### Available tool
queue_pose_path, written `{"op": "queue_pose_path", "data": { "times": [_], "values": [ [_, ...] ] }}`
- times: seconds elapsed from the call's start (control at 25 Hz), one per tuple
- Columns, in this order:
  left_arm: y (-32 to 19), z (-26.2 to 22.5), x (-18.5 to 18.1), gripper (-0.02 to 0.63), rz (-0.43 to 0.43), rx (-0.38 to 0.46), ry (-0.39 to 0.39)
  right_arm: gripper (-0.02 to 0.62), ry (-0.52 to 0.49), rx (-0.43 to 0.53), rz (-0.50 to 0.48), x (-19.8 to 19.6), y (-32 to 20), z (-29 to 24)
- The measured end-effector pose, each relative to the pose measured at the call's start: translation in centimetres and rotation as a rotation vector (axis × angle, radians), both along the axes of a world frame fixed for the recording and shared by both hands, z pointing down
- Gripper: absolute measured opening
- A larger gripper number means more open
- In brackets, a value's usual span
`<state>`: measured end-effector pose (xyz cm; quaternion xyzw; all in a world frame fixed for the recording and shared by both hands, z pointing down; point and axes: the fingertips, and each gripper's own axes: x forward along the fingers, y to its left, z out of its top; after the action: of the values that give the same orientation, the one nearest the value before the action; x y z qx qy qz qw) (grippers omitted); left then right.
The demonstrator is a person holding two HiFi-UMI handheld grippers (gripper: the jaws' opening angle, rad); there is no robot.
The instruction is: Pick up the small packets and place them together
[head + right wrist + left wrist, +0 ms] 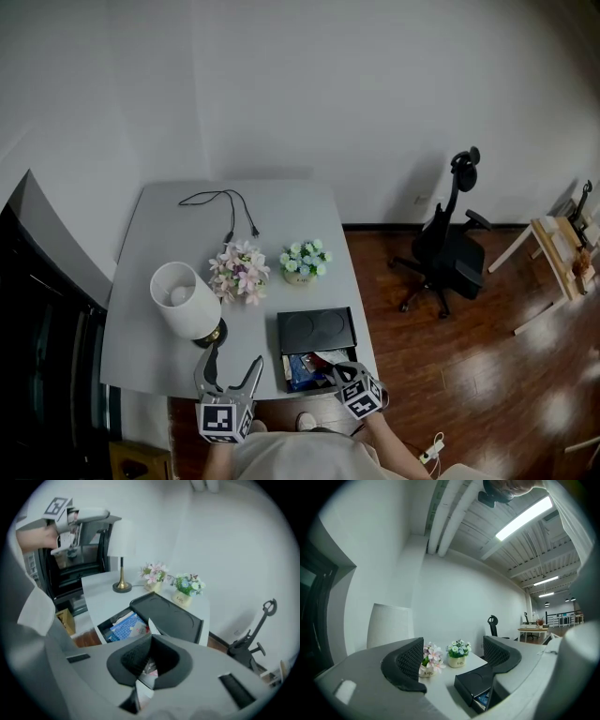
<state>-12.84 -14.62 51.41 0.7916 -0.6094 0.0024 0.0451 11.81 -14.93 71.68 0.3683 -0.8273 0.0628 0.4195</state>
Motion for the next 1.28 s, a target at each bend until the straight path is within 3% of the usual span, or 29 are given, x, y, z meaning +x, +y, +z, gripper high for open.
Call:
{"op": "queue_pose_path", "data": {
  "times": [0.16, 0.44, 0.64, 0.8, 0.92, 1.16, 1.28],
  "values": [
    [-0.1, 0.0, 0.2, 0.400, 0.001, 0.002, 0.004, 0.003, -0.124, 0.055, 0.074, 1.0, -1.0, -4.7],
    [0.0, -0.1, -0.1, 0.401, -0.005, 0.006, 0.007, 0.003, -0.279, 0.174, 0.095, 0.0, -4.3, -11.1],
    [0.5, -0.2, -0.3, 0.401, -0.017, 0.008, 0.004, 0.003, -0.285, 0.236, 0.098, -2.0, -8.4, -12.0],
    [0.8, -0.3, -1.2, 0.400, -0.046, 0.010, 0.007, 0.003, -0.203, 0.276, 0.044, -5.1, -10.5, -10.7],
    [1.2, -0.4, -1.9, 0.401, -0.066, 0.009, 0.004, 0.003, -0.136, 0.259, -0.019, -7.3, -10.4, -8.0],
    [1.9, -0.3, -3.0, 0.400, -0.096, 0.002, -0.001, 0.003, -0.118, 0.147, -0.090, -9.4, -7.6, -2.8],
    [2.2, 0.1, -3.5, 0.401, -0.106, -0.007, 0.000, 0.003, -0.119, 0.069, -0.078, -9.8, -6.6, 0.5]
  ]
}}
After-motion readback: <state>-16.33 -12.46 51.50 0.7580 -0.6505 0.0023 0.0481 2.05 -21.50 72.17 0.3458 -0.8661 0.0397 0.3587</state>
